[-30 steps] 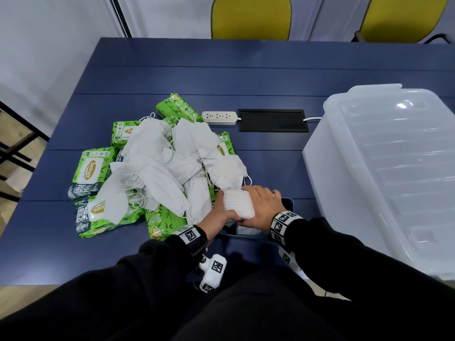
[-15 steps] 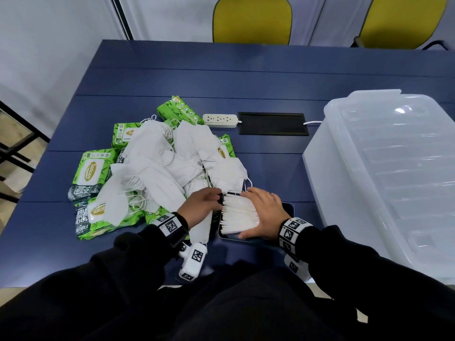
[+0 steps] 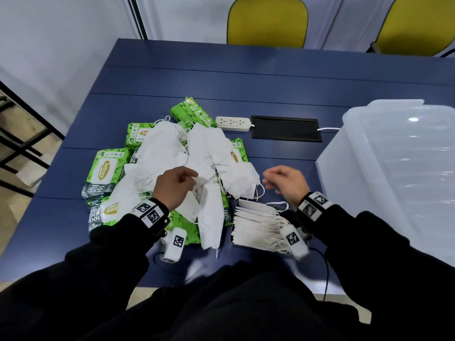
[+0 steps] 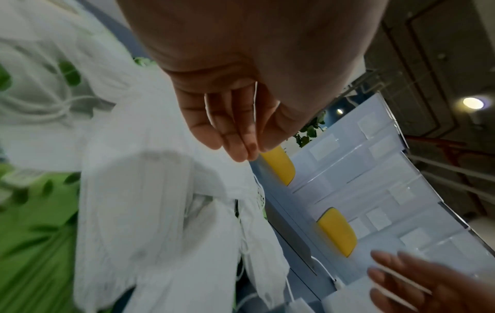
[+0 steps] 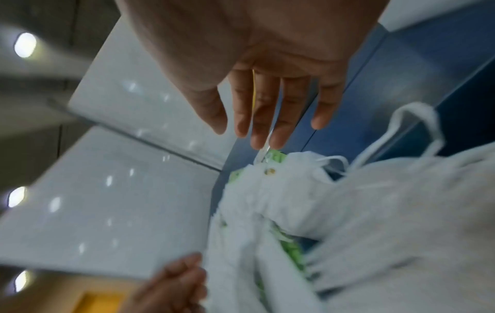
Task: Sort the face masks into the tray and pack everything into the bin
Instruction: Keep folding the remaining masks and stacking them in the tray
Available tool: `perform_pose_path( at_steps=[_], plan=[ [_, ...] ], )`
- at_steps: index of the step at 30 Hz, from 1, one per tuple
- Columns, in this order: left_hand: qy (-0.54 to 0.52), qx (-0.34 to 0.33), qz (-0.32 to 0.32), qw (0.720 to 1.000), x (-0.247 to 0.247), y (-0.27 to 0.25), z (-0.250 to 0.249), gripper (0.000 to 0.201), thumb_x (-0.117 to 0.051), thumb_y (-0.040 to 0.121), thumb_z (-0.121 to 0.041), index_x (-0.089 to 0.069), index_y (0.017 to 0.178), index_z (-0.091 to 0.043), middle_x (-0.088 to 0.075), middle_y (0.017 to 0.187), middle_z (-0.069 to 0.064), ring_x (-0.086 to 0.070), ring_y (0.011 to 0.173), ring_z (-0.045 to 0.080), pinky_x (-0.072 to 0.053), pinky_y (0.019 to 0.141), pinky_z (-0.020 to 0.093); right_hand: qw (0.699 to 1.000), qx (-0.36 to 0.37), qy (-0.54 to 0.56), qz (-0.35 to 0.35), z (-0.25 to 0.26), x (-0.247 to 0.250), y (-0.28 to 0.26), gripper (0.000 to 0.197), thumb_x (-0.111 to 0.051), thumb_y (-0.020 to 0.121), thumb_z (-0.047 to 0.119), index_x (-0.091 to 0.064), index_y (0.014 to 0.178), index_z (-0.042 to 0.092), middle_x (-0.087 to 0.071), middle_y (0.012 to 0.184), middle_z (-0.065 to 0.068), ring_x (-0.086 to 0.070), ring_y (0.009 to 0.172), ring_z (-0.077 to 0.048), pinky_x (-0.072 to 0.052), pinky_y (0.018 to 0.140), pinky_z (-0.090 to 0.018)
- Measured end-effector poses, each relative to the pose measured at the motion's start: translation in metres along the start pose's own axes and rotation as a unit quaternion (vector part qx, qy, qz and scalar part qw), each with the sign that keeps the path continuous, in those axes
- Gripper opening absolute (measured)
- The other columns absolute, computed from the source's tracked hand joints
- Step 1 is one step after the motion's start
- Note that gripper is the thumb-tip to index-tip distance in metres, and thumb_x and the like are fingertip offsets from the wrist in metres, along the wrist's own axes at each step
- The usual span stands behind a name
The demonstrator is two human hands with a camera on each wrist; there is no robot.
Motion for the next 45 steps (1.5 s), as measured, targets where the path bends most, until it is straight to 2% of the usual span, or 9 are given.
perform_pose_path(
  at_steps=[5,10,14,18,21,24,30,38,45],
  plan=[
    [0.114,-0.093,-0.029,0.989,0.012,0.02,-0.031,0.021,-0.067,0.089,-0.009,-0.075,0.102,-0.024,-0.074,0.095,-0.005,-0.068,0.087,0.012,-0.053,0.089,0.03,0.991,-0.073,0.105,0.037,0.036,-0.026,0.026,0.01,-0.068,0.095,0.022,-0.07,0.101,0.014,-0.074,0.086,-0.003,-0.067,0.069,-0.015,-0.051,0.066,-0.029],
    [0.24,-0.186,0.047,0.952,-0.011,0.039,-0.05,0.038,-0.07,0.09,-0.017,-0.065,0.127,-0.02,-0.065,0.127,0.002,-0.061,0.111,0.022,-0.048,0.099,0.039,0.989,-0.001,-0.13,0.076,0.045,-0.07,0.061,0.012,-0.078,0.085,0.014,-0.071,0.091,0.022,-0.073,0.088,0.0,-0.066,0.075,-0.015,-0.047,0.06,-0.022],
    [0.427,-0.193,0.161,0.869,-0.05,0.049,-0.028,0.084,-0.073,0.087,-0.044,-0.032,0.158,-0.027,-0.032,0.164,0.004,-0.032,0.147,0.03,-0.034,0.116,0.044,0.893,0.012,-0.412,0.183,0.011,-0.112,0.078,0.043,-0.086,0.077,0.029,-0.07,0.117,0.026,-0.064,0.121,-0.001,-0.06,0.112,-0.02,-0.05,0.09,-0.028],
    [0.508,-0.194,0.174,0.821,-0.051,0.054,0.0,0.101,-0.072,0.087,-0.041,-0.011,0.163,-0.018,-0.038,0.156,0.008,-0.038,0.139,0.033,-0.035,0.111,0.044,0.835,0.025,-0.525,0.164,-0.001,-0.115,0.087,0.102,-0.093,0.058,0.045,-0.04,0.145,0.033,-0.032,0.147,0.001,-0.034,0.136,-0.03,-0.044,0.106,-0.047],
    [0.491,-0.218,0.134,0.833,-0.038,0.059,0.007,0.076,-0.068,0.091,-0.034,-0.034,0.156,-0.017,-0.055,0.139,0.007,-0.05,0.126,0.032,-0.036,0.103,0.042,0.821,0.02,-0.55,0.155,-0.01,-0.105,0.091,0.123,-0.095,0.051,0.039,-0.024,0.152,0.034,-0.023,0.153,0.003,-0.03,0.138,-0.032,-0.047,0.102,-0.05],
    [0.401,-0.239,0.128,0.875,-0.021,0.066,0.005,0.038,-0.057,0.095,-0.041,-0.07,0.12,-0.017,-0.068,0.11,0.007,-0.064,0.103,0.033,-0.046,0.087,0.041,0.861,0.035,-0.485,0.147,-0.008,-0.096,0.099,0.087,-0.08,0.074,0.026,-0.034,0.147,0.028,-0.034,0.147,-0.008,-0.045,0.131,-0.036,-0.047,0.099,-0.042],
    [0.217,-0.194,0.131,0.948,0.005,0.071,0.002,0.04,-0.052,0.091,-0.051,-0.067,0.091,-0.014,-0.06,0.08,-0.004,-0.056,0.077,0.02,-0.043,0.07,0.038,0.944,-0.027,-0.326,0.029,-0.005,-0.046,0.111,0.042,-0.054,0.091,0.008,-0.062,0.129,0.024,-0.067,0.127,-0.008,-0.063,0.107,-0.03,-0.042,0.081,-0.026],
    [0.103,-0.2,0.134,0.965,-0.004,0.062,-0.034,0.058,-0.064,0.084,-0.056,-0.06,0.135,-0.029,-0.063,0.126,-0.007,-0.058,0.113,0.008,-0.043,0.098,0.026,0.991,-0.039,0.065,-0.113,0.01,-0.007,0.073,0.032,-0.046,0.081,-0.014,-0.068,0.083,0.009,-0.063,0.065,0.005,-0.054,0.057,-0.01,-0.044,0.054,-0.02],
    [-0.054,-0.072,0.113,0.99,-0.048,0.066,-0.051,0.083,-0.089,0.077,-0.037,-0.044,0.147,-0.032,-0.056,0.128,-0.006,-0.063,0.108,0.012,-0.051,0.09,0.026,0.983,-0.042,0.179,0.02,0.017,-0.051,0.05,0.03,-0.064,0.082,-0.009,-0.067,0.11,0.0,-0.069,0.085,-0.01,-0.063,0.064,-0.019,-0.052,0.056,-0.027]
  ],
)
Point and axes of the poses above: each hand's wrist, its own y-axis towards the middle knuckle, its own x-axis out of the back of the hand, z = x × y, the point moved 8 cm from there along y, towards the middle knuckle
